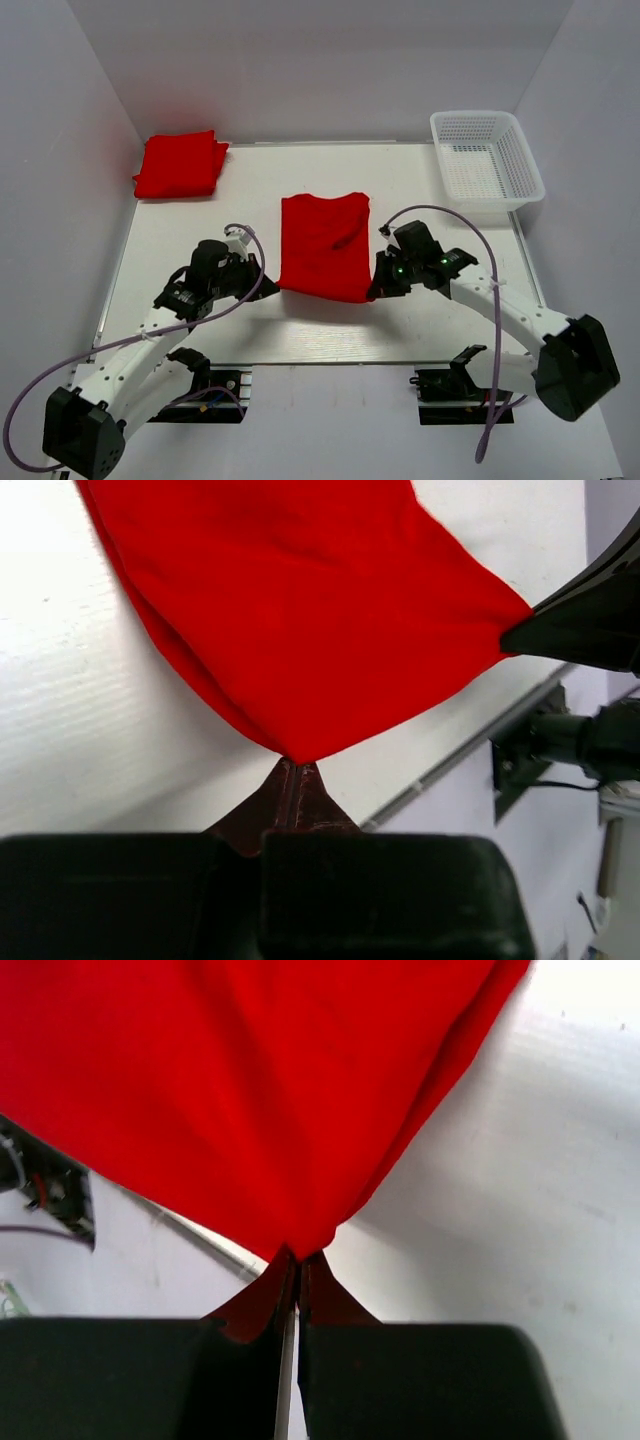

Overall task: Fold and stack the t-shirts
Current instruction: Fold the long partially folded tshirt into a neat square

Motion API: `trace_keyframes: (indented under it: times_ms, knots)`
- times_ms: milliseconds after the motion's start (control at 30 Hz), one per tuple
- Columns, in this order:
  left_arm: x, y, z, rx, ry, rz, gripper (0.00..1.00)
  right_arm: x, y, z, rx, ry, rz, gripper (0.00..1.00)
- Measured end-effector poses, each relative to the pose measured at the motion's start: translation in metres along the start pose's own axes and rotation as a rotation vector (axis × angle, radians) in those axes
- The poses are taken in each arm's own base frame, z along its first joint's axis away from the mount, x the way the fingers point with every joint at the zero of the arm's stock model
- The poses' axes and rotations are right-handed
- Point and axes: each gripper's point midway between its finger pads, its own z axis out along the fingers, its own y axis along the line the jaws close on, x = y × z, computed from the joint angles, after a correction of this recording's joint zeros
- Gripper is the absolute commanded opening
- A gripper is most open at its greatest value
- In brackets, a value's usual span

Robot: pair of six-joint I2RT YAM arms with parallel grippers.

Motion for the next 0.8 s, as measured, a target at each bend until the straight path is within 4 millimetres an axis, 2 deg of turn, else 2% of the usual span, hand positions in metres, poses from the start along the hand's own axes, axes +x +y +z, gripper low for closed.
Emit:
trace_keyframes:
  times_ms: [133, 233, 367, 500, 667, 800]
  knots:
    - [-0.002, -0.015, -0.012, 0.021, 0.036, -0.012, 0.0, 0.001, 0.013, -0.025, -0.002, 0.016, 0.007, 0.0]
    - [-0.006, -0.022, -0.016, 0.018, 0.055, -0.022, 0.0, -0.004, 0.019, -0.034, -0.002, 0.019, 0.01, 0.0]
    - [-0.032, -0.028, -0.017, -0.019, 0.014, -0.01, 0.0, -0.016, 0.024, -0.036, 0.017, 0.024, 0.019, 0.0]
    - [-0.06, -0.026, -0.012, -0.075, -0.045, 0.001, 0.0, -0.045, 0.025, -0.035, 0.068, -0.012, 0.02, 0.0]
    - [-0.094, -0.016, 0.009, -0.142, -0.117, -0.001, 0.0, -0.089, 0.019, -0.042, 0.141, -0.11, 0.01, 0.0]
    - [-0.126, -0.014, 0.023, -0.178, -0.175, 0.017, 0.0, -0.11, 0.011, -0.041, 0.176, -0.135, 0.012, 0.0]
